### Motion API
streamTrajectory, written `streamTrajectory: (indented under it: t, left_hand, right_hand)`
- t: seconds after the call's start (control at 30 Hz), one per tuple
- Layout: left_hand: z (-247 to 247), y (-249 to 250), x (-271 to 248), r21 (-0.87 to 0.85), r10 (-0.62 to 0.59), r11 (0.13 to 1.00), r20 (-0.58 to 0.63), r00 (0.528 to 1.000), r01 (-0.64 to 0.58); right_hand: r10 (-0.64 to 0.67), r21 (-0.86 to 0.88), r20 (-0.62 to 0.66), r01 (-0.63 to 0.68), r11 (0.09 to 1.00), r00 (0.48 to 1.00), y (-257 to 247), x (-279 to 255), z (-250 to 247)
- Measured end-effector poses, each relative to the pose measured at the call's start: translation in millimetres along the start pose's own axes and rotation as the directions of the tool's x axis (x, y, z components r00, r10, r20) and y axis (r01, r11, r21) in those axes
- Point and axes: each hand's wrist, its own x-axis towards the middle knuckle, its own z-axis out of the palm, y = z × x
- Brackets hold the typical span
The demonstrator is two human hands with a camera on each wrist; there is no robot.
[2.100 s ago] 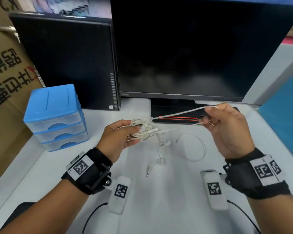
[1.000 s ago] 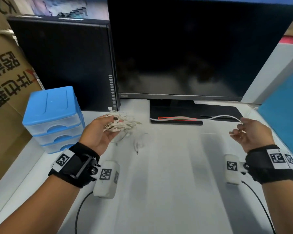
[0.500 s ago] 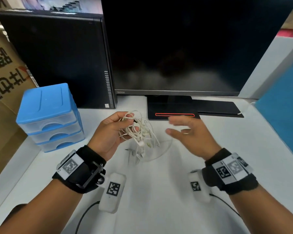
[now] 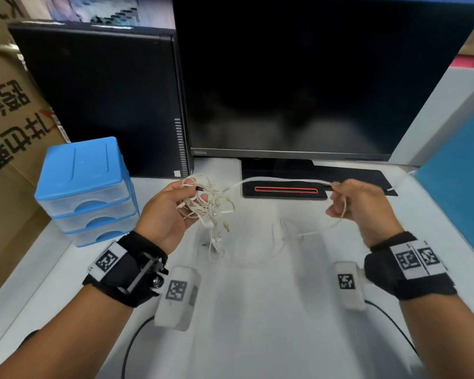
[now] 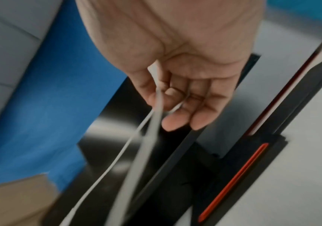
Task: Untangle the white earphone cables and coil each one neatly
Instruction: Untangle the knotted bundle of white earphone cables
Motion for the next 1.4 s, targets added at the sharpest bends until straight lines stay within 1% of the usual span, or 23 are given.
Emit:
streamTrajectory:
  t: [0.07,0.13,0.2,0.23,0.3,0.33,0.37,0.43,0.57,0.63,0.67,0.7,0.8,0.83,0.9,1.0,1.07,1.13,1.2,1.23,1.27,1.33,1.4]
  left_hand:
    - [1,2,0,-0.026,-0.013,1.0,-0.013,1.0,0.012]
    - [3,2,-1,-0.044,-0.024,0.999,-0.008,1.0,0.024]
    - [7,1,-1,-0.052,-0.025,0.998,0.011,1.0,0.025]
    - [9,0,-2,-0.059,-0.021,0.998,0.025,0.999,0.023]
    - [17,0,-7,-0.094,-0.016,0.995,0.059,0.998,0.022]
    - [20,1,-11,-0.122,-0.015,0.992,0.08,0.997,0.025]
    - [23,1,-13,-0.15,-0.014,0.988,0.096,0.995,0.028]
    - [25,4,-17,-0.197,-0.014,0.98,0.11,0.994,0.036]
    - [20,11,-14,-0.288,-0.029,0.956,0.086,0.996,0.053]
    - [16,10,-10,-0.322,-0.026,0.946,0.067,0.997,0.046]
    - [14,9,-8,-0.331,-0.019,0.943,0.059,0.998,0.038]
    - [13,7,-6,-0.307,-0.006,0.951,0.048,0.999,0.021]
    - [1,-4,3,-0.081,0.01,0.997,-0.015,1.0,-0.012]
    - [-1,-8,5,-0.004,-0.003,1.0,-0.023,1.0,0.003]
    - [0,-14,6,0.108,-0.034,0.994,0.002,0.999,0.033]
    - [13,-17,-2,0.298,-0.047,0.954,0.114,0.992,0.011]
    - [19,-14,-7,0.521,-0.073,0.853,0.136,0.988,-0.008]
    - [15,-11,-9,0.794,-0.028,0.603,0.117,0.993,-0.076]
    - [7,-8,-11,0.941,0.108,0.308,0.107,0.988,-0.136]
    - [6,-6,-13,0.947,0.175,0.28,0.112,0.978,-0.159]
    - [6,-2,-16,0.928,0.237,0.311,0.133,0.962,-0.205]
    - [13,8,-25,0.837,0.369,0.408,0.215,0.904,-0.365]
    - [28,15,-38,0.69,0.47,0.505,0.283,0.836,-0.518]
  right_hand:
    - [0.068,-0.162,-0.058,-0.077,0.984,0.996,15,11,-13]
    - [0.063,-0.354,-0.115,-0.1,0.93,0.991,29,16,-19]
    - [-0.051,-0.544,-0.13,-0.028,0.839,0.99,30,10,-8]
    - [-0.178,-0.582,-0.095,0.09,0.808,0.979,30,4,2]
    - [-0.341,-0.532,0.062,0.32,0.784,0.938,25,-14,30]
    - [-0.271,-0.489,0.208,0.34,0.803,0.94,23,-26,46]
    - [-0.115,-0.462,0.38,0.296,0.836,0.918,23,-37,59]
    - [0.163,-0.467,0.617,0.192,0.863,0.77,28,-55,79]
    - [0.132,-0.315,0.801,0.223,0.923,0.584,34,-74,86]
    - [0.144,-0.205,0.89,0.098,0.974,0.434,29,-79,83]
    - [0.129,-0.158,0.905,0.039,0.987,0.404,25,-79,81]
    - [0.102,-0.12,0.89,0.012,0.993,0.444,21,-77,79]
    - [-0.089,-0.138,0.663,0.239,0.961,0.743,6,-64,69]
    - [-0.158,-0.145,0.589,0.296,0.944,0.792,0,-59,64]
    - [-0.192,-0.125,0.511,0.293,0.948,0.838,-15,-54,55]
    - [-0.256,-0.202,0.463,0.383,0.902,0.848,-45,-43,48]
    - [-0.383,-0.248,0.348,0.478,0.842,0.855,-70,-32,47]
    - [-0.505,-0.236,0.264,0.563,0.792,0.822,-93,-26,46]
    - [-0.48,-0.344,0.374,0.599,0.723,0.794,-109,-24,48]
    - [-0.435,-0.414,0.449,0.613,0.673,0.781,-116,-26,47]
    - [-0.436,-0.454,0.469,0.633,0.627,0.768,-122,-26,46]
    - [-0.549,-0.433,0.376,0.666,0.608,0.746,-133,-23,41]
    - [-0.566,-0.425,0.375,0.679,0.599,0.734,-141,-23,41]
